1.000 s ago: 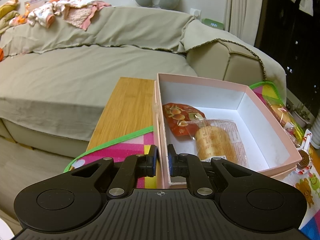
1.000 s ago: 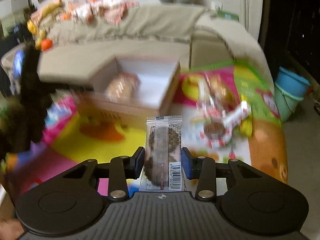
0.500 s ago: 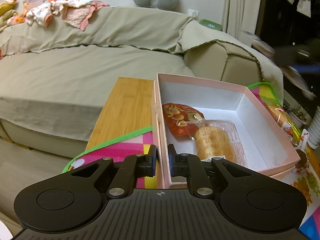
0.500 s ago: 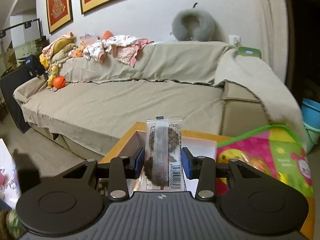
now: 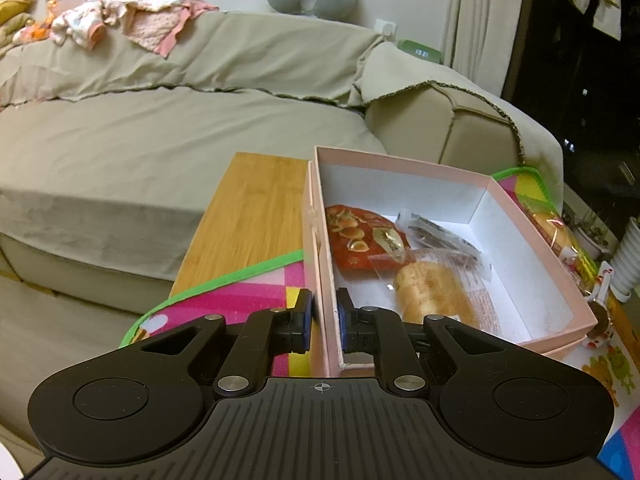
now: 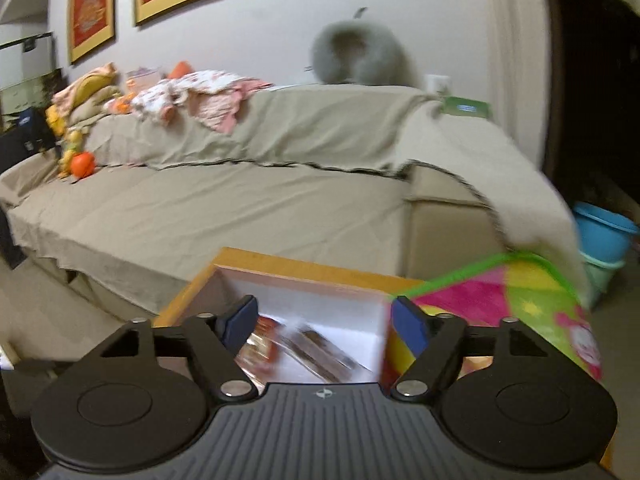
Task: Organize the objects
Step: 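Carry the dark snack bar into the box and release it, then grasp the lollipop-shaped cookie by its round head with the right gripper, then place the lollipop cookie into the box corner and open, then grasp the wrapped round bread roll with the right gripper, then carry the bread roll into the pink box and open the right gripper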
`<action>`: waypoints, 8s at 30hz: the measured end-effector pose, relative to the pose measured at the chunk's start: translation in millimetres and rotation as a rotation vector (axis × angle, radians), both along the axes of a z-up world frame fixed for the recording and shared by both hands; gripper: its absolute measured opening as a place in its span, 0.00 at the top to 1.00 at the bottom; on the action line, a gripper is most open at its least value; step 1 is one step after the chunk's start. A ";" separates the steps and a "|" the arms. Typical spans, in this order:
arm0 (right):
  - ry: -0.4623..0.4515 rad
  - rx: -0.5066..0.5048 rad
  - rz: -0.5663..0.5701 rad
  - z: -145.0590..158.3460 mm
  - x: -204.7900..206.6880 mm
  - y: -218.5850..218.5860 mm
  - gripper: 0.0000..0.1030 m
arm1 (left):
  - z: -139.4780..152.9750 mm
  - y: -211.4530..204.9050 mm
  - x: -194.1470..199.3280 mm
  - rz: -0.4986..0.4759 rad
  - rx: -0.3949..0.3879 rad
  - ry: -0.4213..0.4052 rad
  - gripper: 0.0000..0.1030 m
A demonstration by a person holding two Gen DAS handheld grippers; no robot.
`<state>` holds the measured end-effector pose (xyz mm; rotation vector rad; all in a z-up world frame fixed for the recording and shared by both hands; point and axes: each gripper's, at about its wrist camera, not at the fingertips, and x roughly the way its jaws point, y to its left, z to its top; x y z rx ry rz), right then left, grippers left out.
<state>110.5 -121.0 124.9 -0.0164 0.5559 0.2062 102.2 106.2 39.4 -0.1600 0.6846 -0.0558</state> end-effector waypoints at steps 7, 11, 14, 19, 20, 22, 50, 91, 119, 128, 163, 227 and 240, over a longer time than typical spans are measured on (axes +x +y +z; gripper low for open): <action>0.095 -0.034 -0.162 -46.5 -57.3 -61.9 0.18 | 0.5 -2.0 -0.3 0.014 0.002 0.002 0.86; 0.149 -0.013 -0.240 -75.2 -81.0 -82.2 0.18 | 0.4 -3.2 -0.5 0.021 0.009 0.007 0.87; 0.157 -0.016 -0.268 -88.1 -88.0 -83.1 0.18 | 1.0 -4.0 -1.0 0.023 0.017 0.011 0.87; 0.120 -0.061 -0.282 -96.8 -78.5 -75.2 0.18 | 1.5 -5.5 -1.1 0.026 0.025 0.015 0.87; 0.100 -0.089 -0.286 -97.2 -76.4 -70.5 0.18 | 1.7 -5.8 -1.3 0.027 0.026 0.015 0.87; 0.072 -0.140 -0.280 -99.1 -70.9 -60.6 0.18 | 1.8 -6.2 -1.1 0.028 0.029 0.018 0.87; 0.209 -0.209 -0.062 -104.5 -121.2 -59.7 0.35 | 2.0 -5.6 -2.8 0.017 0.031 0.020 0.86; 0.044 -0.083 0.017 -13.6 -150.2 -47.9 0.49 | 1.6 -3.5 -5.0 0.012 0.027 0.020 0.86; 0.039 -0.128 0.036 -44.1 -97.2 -29.8 0.23 | 0.4 -4.9 -3.3 0.000 0.033 0.016 0.86; 0.129 -0.117 -0.161 -73.7 -110.7 -83.7 0.16 | -0.4 -5.8 -5.1 0.002 0.042 0.017 0.86; 0.218 0.006 -0.221 -80.9 109.1 -98.3 0.13 | 1.7 -7.9 -5.4 -0.016 0.048 0.017 0.86; 0.343 -0.053 -0.084 -91.1 -112.7 -67.9 0.46 | 1.3 -7.7 -4.9 -0.035 0.054 0.013 0.86; 0.146 -0.013 0.089 7.1 -124.4 -23.9 0.46 | 1.5 -8.3 -5.1 -0.043 0.050 0.010 0.85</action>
